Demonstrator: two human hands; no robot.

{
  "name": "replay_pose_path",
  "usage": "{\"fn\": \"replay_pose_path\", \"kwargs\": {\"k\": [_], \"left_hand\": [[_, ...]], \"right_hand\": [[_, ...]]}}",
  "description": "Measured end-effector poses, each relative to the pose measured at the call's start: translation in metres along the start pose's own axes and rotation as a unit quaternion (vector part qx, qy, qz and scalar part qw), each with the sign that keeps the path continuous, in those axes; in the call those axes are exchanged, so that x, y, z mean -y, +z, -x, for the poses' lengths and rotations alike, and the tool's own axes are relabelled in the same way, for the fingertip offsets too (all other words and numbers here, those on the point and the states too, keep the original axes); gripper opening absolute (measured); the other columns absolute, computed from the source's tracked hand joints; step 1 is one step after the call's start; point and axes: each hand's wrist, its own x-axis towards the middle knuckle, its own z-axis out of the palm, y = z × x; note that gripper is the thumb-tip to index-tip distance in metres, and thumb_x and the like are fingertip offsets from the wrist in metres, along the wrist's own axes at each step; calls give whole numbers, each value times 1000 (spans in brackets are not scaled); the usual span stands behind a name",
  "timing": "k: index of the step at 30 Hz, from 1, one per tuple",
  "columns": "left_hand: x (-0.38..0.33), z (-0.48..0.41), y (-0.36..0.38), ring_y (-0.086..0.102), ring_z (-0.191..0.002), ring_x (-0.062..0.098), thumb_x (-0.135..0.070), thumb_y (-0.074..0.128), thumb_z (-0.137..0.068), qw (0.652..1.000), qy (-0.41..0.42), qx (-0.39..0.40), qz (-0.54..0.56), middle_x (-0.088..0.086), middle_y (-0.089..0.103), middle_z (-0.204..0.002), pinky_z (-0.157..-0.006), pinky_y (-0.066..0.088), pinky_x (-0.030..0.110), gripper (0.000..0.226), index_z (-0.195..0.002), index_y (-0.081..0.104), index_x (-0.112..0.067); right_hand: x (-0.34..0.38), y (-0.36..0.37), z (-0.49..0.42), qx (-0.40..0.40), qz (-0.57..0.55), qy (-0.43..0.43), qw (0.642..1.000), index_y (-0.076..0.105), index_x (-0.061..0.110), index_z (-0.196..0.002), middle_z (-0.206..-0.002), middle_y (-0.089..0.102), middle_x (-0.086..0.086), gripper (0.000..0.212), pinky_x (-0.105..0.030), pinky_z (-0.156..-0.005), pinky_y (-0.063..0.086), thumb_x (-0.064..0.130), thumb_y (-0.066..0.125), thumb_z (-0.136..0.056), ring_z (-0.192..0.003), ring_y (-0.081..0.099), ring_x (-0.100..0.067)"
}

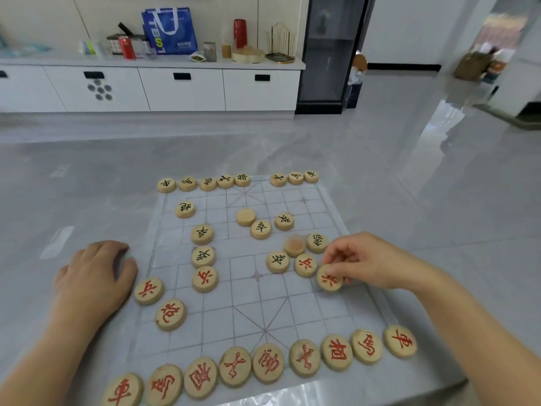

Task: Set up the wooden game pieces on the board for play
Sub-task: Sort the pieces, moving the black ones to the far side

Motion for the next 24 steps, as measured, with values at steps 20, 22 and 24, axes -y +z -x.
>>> {"fn": "replay_pose_path", "kwargs": {"k": [20, 22, 24], "left_hand": [[2, -1, 3, 51, -109, 32, -42, 38, -84, 1000, 10, -6, 7, 7, 60, -117, -90, 39, 47, 42, -113, 58, -20], [1, -2, 3, 51, -109, 31, -40, 41, -86, 1000, 9, -10, 10, 6, 60, -118, -90, 39, 47, 39, -113, 58, -19], [3, -2, 3, 51, -110, 30, -36, 44, -88, 1000, 9, -13, 10, 6, 59, -118, -91, 38, 47, 34, -114, 58, -19]], "right_hand": [[34, 25, -11, -94, 36, -87, 991, 69, 32, -85, -80, 71, 13, 10, -13, -66, 48, 22, 67, -85, -75, 63, 2], [52, 41, -22, -68, 109, -112, 985, 69, 34, -90, -83, 69, 16, 7, -12, -69, 46, 30, 64, -86, -79, 60, 4], [65, 53, -34, -51, 134, -130, 981, 68, 31, -96, -80, 64, 20, 11, -12, -68, 44, 33, 61, -88, -78, 58, 4]]}}
